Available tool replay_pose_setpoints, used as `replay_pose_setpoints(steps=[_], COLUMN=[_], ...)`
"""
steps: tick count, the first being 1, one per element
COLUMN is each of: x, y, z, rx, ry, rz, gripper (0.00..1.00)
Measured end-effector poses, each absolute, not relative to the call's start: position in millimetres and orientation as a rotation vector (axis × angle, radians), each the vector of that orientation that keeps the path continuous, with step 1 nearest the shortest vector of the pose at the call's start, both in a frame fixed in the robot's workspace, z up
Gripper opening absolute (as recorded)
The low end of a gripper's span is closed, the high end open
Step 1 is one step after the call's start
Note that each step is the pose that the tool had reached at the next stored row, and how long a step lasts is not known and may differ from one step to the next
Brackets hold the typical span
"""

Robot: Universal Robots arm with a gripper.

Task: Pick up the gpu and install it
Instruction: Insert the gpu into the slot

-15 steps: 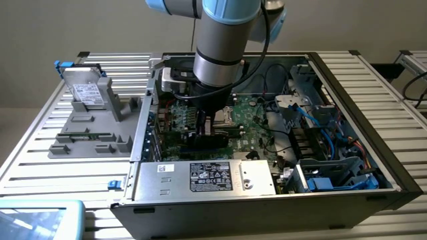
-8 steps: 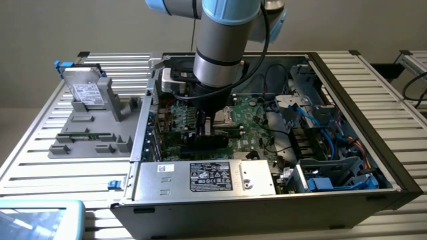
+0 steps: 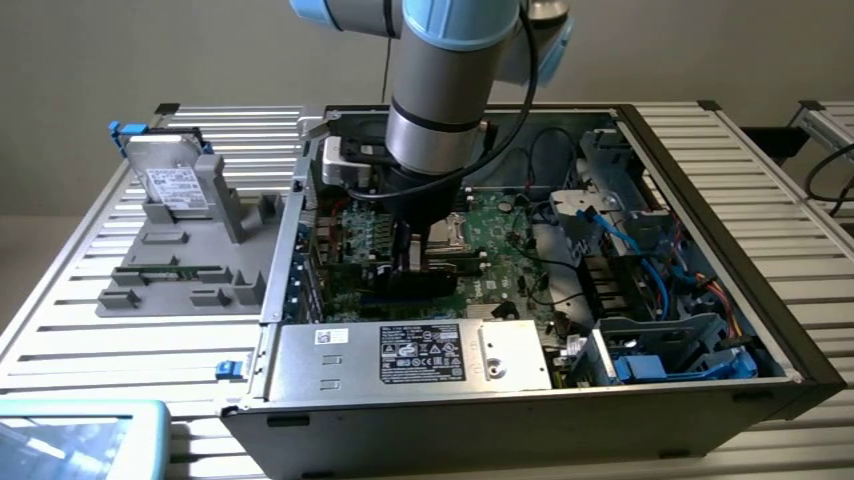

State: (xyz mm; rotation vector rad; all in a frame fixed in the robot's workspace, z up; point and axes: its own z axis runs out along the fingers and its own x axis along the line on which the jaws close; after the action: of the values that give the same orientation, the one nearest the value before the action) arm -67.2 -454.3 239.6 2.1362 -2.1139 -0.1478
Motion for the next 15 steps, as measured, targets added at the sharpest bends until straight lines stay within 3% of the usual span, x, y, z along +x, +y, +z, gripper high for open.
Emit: replay_pose_setpoints(steps=[15], x=[-67.9], y=[-454.3], z=[238.9], rx=[2.136], ry=[-2.114], rz=[-0.147], gripper=[0.29])
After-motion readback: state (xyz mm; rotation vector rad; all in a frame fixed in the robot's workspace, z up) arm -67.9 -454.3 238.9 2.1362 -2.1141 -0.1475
